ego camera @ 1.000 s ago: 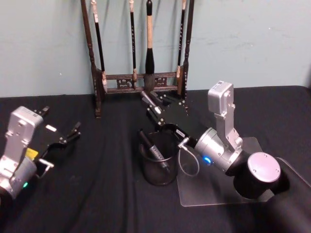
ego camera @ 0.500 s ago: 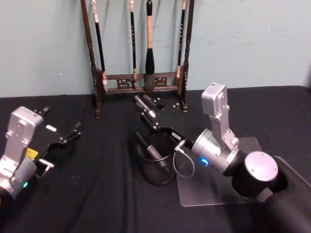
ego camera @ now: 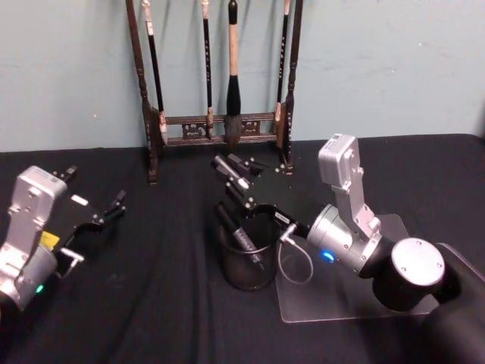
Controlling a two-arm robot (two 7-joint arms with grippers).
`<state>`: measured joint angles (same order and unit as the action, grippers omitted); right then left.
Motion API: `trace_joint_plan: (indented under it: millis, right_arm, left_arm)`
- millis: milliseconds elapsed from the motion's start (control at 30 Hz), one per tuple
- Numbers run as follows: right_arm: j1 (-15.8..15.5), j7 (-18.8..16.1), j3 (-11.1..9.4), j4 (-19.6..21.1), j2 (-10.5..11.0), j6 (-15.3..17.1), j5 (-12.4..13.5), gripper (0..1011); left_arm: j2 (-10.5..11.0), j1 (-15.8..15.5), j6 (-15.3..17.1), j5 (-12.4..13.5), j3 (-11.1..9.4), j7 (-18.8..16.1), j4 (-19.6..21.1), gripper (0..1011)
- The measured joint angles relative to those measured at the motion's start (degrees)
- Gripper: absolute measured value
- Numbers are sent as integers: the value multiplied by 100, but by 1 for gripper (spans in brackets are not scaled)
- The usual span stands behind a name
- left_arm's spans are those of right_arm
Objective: Pick up the water-based marker from the table and place it into the pen holder.
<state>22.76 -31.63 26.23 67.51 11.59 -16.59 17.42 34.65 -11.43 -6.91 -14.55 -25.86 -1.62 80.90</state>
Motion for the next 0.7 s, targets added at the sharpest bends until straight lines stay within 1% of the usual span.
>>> trace_joint_plan:
  millis: [200,700]
  right_arm:
    - [30,-13,70,13,60,44,-79,241]
    - [86,-61,146,-49,46,32,-96,241]
  left_arm:
    - [0,0,0,0,0,0,0,1009]
    - [0,0,0,0,0,0,0,1009]
